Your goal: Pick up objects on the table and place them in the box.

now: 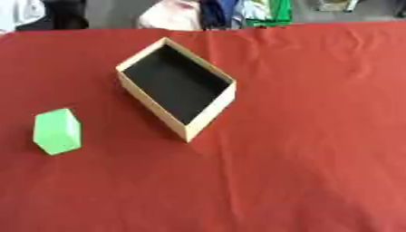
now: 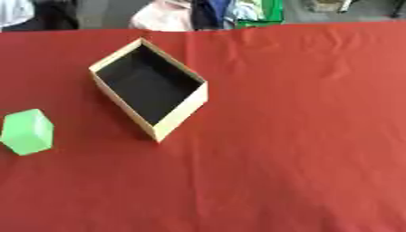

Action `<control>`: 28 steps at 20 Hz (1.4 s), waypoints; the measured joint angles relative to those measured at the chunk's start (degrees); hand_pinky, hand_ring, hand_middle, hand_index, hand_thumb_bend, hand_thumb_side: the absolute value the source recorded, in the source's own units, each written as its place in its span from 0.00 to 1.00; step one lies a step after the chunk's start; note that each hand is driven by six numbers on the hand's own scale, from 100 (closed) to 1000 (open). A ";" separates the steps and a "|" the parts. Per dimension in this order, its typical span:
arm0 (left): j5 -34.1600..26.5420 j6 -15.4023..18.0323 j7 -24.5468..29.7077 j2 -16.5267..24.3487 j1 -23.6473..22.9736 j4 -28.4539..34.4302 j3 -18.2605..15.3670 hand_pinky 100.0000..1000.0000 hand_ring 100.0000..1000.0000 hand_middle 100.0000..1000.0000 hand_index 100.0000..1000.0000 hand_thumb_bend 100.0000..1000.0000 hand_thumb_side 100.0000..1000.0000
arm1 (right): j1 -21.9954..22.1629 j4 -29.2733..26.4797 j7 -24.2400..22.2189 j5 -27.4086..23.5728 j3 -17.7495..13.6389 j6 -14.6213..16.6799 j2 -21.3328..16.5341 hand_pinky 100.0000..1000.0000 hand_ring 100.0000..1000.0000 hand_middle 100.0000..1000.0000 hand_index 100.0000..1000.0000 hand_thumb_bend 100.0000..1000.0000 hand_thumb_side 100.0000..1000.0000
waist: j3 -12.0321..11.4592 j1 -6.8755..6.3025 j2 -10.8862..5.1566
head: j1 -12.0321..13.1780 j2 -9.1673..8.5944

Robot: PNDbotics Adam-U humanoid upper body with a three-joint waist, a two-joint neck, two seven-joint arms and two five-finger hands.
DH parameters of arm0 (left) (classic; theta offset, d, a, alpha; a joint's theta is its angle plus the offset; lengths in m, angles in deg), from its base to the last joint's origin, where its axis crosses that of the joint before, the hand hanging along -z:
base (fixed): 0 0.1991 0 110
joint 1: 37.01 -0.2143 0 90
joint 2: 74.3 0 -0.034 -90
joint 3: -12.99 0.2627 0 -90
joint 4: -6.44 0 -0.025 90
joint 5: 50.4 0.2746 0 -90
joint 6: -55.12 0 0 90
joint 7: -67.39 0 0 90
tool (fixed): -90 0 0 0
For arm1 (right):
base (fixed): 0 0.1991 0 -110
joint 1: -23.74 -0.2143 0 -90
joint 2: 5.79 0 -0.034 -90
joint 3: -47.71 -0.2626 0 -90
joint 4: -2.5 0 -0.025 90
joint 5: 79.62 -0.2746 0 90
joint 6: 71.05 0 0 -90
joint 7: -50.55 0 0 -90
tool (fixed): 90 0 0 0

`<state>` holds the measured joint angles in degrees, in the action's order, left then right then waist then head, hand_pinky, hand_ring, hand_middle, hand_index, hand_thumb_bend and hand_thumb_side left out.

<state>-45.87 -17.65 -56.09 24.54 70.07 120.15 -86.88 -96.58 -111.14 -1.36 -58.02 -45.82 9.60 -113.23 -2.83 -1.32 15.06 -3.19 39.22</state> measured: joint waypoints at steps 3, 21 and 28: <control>-0.02 -0.13 0.13 0.03 -0.01 0.00 0.00 0.75 0.62 0.60 0.77 0.00 0.00 | 0.07 0.00 -0.01 0.00 0.00 0.00 0.13 0.77 0.73 0.74 0.74 0.00 0.02 | 0.00 0.01 -0.19 | 0.02 0.04; 11.83 -12.23 18.35 14.42 2.63 -1.61 1.40 0.79 0.71 0.71 0.88 0.10 0.00 | 0.58 0.00 -0.30 0.10 0.03 -0.21 0.34 0.77 0.72 0.74 0.74 0.00 0.02 | 0.03 -0.01 -0.96 | -0.97 0.49; 20.35 -13.70 35.71 20.23 3.80 -8.03 3.05 0.80 0.76 0.75 0.91 0.30 0.00 | 0.60 0.00 -0.38 0.19 0.05 -0.18 0.32 0.77 0.72 0.74 0.74 0.00 0.02 | 0.18 -0.01 -1.23 | -1.49 0.50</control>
<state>-25.53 -31.35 -20.38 44.77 73.86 112.12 -83.83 -95.98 -111.14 -1.74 -57.83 -45.77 9.42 -112.90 -2.65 -1.33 13.83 -4.68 39.72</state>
